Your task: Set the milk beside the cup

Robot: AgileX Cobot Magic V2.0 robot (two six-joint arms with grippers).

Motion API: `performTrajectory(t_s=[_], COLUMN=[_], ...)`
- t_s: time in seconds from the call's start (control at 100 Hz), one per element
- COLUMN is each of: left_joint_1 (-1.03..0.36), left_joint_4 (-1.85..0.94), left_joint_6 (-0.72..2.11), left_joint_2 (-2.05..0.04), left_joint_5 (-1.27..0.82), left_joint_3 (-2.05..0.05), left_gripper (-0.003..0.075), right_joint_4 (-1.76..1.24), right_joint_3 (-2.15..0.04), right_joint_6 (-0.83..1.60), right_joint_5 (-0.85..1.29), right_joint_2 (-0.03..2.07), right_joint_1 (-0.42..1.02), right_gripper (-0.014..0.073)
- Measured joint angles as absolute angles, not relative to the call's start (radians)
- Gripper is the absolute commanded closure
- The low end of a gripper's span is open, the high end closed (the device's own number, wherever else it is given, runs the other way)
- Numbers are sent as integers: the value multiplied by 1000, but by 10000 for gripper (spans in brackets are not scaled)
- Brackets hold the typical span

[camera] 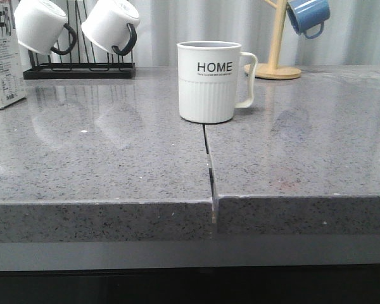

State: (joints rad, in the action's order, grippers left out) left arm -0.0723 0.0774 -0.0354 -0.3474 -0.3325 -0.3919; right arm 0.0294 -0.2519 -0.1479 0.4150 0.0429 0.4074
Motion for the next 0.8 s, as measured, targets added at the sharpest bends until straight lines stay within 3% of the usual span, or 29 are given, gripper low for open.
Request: performTrajectory(t_s=[0.03, 0.08, 0.24, 0.53, 0.8], left_joint_1=[-72, -72, -71, -71, -69], left_joint_4=[77, 79, 79, 79, 79], left_joint_6=[-35, -35, -35, -35, -35], left_joint_2=[-387, -441, -608, -855, -1085], left_joint_5=[-330, -317, -236, 12, 41], left_joint_3=[-408, -433, -467, -533, -655], left_gripper=[113, -4, 104, 105, 105], right_joint_4=[29, 29, 29, 29, 29], right_joint_3=[-252, -252, -252, -252, -252], right_joint_6=[-148, -148, -148, -148, -148], right_joint_5=[415, 415, 415, 415, 415], right_joint_2=[43, 43, 43, 43, 43], right_joint_1=[407, 407, 407, 407, 407], right_gripper=[662, 662, 662, 662, 662])
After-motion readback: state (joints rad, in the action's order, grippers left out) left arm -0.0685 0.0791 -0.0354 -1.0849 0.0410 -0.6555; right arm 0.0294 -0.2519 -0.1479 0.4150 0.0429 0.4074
